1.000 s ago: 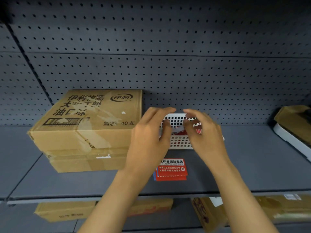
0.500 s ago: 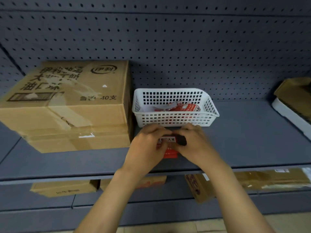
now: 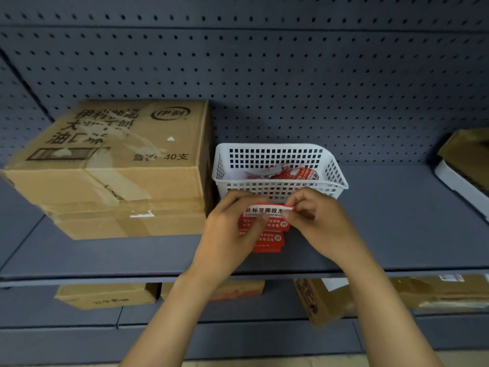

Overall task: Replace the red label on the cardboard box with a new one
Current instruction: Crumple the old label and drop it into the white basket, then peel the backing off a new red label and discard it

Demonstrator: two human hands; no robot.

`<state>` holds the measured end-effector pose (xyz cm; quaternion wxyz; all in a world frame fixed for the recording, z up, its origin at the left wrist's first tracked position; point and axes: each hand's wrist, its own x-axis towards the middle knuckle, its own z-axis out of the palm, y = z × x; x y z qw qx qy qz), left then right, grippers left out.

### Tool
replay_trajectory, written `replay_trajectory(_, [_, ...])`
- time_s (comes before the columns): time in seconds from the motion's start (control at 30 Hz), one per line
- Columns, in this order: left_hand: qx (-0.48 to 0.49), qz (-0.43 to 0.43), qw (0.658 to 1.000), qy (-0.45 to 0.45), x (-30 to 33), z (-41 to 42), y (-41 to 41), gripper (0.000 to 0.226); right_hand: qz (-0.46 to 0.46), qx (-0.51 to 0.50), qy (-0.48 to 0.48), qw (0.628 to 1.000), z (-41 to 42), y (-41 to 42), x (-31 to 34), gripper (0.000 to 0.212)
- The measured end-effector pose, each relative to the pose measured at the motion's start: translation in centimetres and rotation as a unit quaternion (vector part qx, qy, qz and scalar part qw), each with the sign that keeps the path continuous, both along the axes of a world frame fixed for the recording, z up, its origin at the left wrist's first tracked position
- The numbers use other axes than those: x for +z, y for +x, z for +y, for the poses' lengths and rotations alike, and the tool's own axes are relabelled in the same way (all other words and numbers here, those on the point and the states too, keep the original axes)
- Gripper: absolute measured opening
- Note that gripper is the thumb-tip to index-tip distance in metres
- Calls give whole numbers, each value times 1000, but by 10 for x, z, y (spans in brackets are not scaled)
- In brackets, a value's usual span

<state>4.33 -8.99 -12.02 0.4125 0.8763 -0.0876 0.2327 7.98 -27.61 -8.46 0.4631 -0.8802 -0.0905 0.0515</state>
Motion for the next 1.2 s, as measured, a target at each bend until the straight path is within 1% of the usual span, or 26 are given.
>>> replay_trajectory(0.07, [6,9,997,-80,14,-2,-3,30,5,-9,37,999,-6,-2,12,10])
replay_trajectory(0.13, [4,27,989,-143,28,-3,-5,31,-19,-19,80,996,-9,-3,24,15])
replay_trajectory(0.23, [18,11,990,-143,49,-3,-7,31,-77,-30,137,987,-11,-4,45,22])
replay_trajectory(0.33, [17,-13,986,-168,72,-3,-9,33,-113,-27,180,977,-9,-5,68,22])
replay_trajectory(0.4, [0,-33,980,-198,88,0,-10,38,-137,-36,207,968,-5,-3,81,23])
replay_trajectory(0.47, [-24,-46,969,-243,105,1,-10,42,-188,-56,210,958,2,-1,92,27])
replay_trajectory(0.57, [-65,-44,943,-323,124,0,-9,39,-260,-76,212,939,19,-1,105,30])
replay_trajectory(0.67, [-70,-29,930,-361,136,3,-6,37,-275,-81,238,928,30,-3,114,26])
replay_trajectory(0.73, [-68,-20,923,-377,141,9,-6,36,-273,-89,272,918,33,-4,119,24])
replay_trajectory(0.8, [-68,-21,923,-379,143,15,-6,37,-277,-96,281,914,37,-5,120,24])
replay_trajectory(0.9, [-40,-60,941,-331,144,20,-10,43,-348,-140,177,910,44,-9,117,27])
replay_trajectory(1.0, [-5,-115,957,-265,142,23,-13,45,-391,-144,90,905,55,-19,119,11])
replay_trajectory(1.03, [3,-127,964,-235,141,23,-14,44,-392,-127,72,908,59,-22,119,12])
replay_trajectory(1.1, [8,-136,970,-199,140,24,-15,45,-356,-72,84,928,66,-27,122,17])
replay_trajectory(1.2, [-14,-143,971,-191,140,24,-17,48,-288,-19,157,945,73,-30,124,16])
